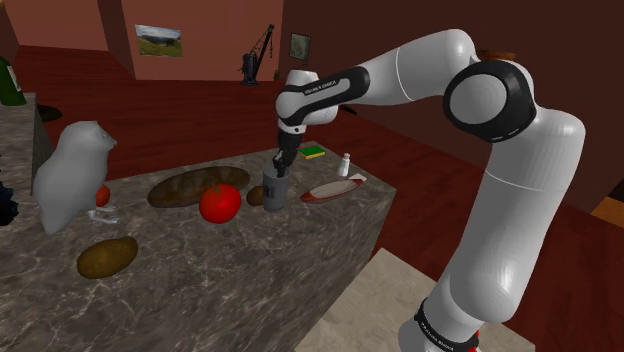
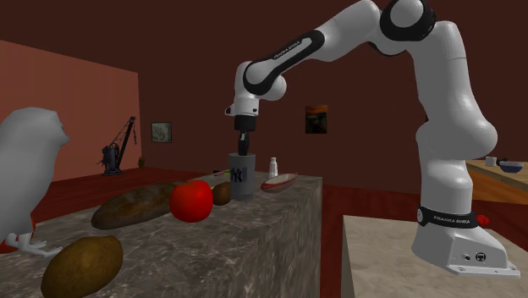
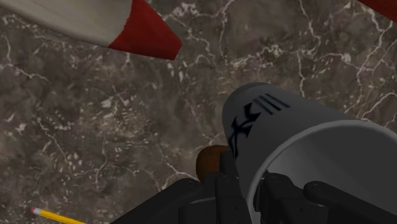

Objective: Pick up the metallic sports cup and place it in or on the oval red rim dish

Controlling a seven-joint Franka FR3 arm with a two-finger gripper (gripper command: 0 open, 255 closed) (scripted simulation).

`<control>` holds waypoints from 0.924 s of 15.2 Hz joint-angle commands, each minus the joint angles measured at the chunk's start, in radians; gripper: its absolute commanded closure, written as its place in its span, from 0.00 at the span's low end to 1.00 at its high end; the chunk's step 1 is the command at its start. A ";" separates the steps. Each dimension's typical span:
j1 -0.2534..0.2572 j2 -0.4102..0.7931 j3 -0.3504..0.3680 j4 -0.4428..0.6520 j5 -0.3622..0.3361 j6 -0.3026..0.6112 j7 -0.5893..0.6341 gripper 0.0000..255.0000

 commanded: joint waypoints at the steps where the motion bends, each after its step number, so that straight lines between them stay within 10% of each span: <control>1: 0.000 -0.011 0.000 0.013 -0.002 -0.023 0.003 1.00; 14: 0.000 -0.059 -0.003 0.128 -0.014 -0.186 0.021 1.00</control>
